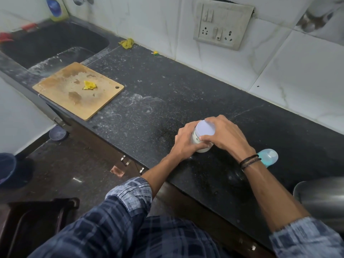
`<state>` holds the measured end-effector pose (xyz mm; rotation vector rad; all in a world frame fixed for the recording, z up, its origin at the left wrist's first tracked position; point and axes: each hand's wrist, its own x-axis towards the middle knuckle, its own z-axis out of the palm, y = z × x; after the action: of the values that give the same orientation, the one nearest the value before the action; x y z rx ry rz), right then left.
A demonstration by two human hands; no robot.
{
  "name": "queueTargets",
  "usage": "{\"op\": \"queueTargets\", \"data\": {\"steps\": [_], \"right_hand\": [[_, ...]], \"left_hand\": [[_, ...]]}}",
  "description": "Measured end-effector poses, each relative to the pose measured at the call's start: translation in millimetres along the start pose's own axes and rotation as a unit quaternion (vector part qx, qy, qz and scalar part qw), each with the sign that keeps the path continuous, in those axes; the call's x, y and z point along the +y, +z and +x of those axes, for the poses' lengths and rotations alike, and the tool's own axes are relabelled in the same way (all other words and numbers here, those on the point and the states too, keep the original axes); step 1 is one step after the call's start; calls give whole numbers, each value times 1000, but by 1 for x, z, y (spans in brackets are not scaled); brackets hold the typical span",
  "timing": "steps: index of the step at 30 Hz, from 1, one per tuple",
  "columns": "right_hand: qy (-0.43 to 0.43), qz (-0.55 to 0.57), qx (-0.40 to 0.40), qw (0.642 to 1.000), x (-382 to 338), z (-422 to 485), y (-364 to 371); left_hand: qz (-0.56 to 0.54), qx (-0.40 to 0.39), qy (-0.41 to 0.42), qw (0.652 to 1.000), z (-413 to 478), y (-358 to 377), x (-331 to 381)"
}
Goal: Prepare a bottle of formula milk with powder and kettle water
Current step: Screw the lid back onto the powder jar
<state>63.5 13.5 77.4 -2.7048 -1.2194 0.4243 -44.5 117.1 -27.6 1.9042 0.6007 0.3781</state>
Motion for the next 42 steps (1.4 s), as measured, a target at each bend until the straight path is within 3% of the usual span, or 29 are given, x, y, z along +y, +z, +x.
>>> {"op": "queueTargets", "data": {"steps": [13, 26, 33, 42], "right_hand": [[57, -51, 23, 997, -6, 3, 3], [113, -22, 23, 993, 7, 1, -1], [-2, 43, 5, 999, -2, -6, -4], [55, -9, 65, 996, -13, 0, 11]], "left_hand": [[11, -2, 2, 1000, -1, -2, 2], [5, 12, 5, 1000, 0, 0, -5], [3, 2, -2, 1000, 2, 2, -6], [1, 11, 7, 1000, 2, 2, -5]]}}
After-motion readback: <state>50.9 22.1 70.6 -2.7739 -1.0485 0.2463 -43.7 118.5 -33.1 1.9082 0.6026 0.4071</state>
